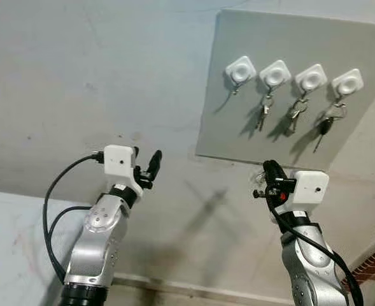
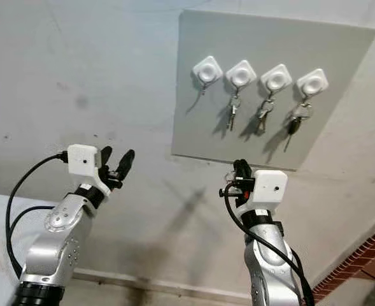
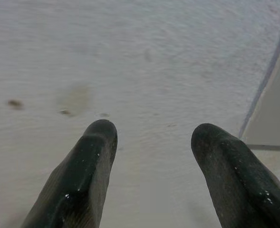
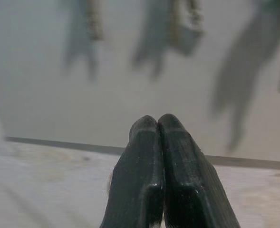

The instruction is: Hang keys on a hook

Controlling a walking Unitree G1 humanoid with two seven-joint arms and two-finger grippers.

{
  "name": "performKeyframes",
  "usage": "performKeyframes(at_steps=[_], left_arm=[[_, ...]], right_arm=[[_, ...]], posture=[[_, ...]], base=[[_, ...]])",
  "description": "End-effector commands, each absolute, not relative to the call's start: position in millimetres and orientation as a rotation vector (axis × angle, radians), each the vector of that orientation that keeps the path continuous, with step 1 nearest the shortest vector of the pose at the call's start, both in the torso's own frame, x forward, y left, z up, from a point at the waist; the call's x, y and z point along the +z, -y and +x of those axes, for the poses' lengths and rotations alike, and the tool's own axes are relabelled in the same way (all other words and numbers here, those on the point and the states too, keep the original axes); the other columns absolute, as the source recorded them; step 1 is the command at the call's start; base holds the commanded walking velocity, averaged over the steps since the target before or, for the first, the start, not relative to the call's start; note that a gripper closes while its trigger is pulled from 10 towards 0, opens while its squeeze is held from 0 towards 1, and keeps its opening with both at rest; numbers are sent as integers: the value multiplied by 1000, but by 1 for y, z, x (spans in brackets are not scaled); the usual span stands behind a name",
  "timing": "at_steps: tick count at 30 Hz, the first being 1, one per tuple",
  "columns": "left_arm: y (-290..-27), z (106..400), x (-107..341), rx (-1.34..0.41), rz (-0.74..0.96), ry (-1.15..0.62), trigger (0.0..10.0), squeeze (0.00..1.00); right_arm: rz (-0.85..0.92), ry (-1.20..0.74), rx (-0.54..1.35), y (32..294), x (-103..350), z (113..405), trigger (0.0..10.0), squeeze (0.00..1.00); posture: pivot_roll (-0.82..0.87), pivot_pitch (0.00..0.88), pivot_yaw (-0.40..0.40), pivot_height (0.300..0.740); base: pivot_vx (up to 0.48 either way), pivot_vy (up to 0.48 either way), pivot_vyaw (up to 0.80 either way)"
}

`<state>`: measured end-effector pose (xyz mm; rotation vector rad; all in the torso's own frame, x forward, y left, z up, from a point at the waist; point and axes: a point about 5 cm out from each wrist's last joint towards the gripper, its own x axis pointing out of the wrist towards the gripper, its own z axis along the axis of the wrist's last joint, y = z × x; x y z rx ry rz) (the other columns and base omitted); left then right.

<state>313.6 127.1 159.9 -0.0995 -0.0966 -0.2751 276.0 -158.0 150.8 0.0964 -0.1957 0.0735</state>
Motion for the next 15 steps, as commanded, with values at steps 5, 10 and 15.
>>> performKeyframes(at_steps=[5, 10, 15], left_arm=[[-123, 313, 161, -294, -105, 94, 10000, 0], [-124, 314, 163, -272, -176, 100, 10000, 0], [-125, 315, 162, -255, -157, 94, 10000, 0]], right_arm=[[93, 209, 65, 160, 154, 276, 10000, 0], [92, 208, 67, 160, 154, 275, 10000, 0], [91, 206, 71, 160, 153, 275, 10000, 0]], posture=[[-49, 0, -32, 740], [-50, 0, -33, 740], [-50, 0, -32, 740]], base=[[0, -49, 0], [0, 0, 0], [0, 0, 0]])
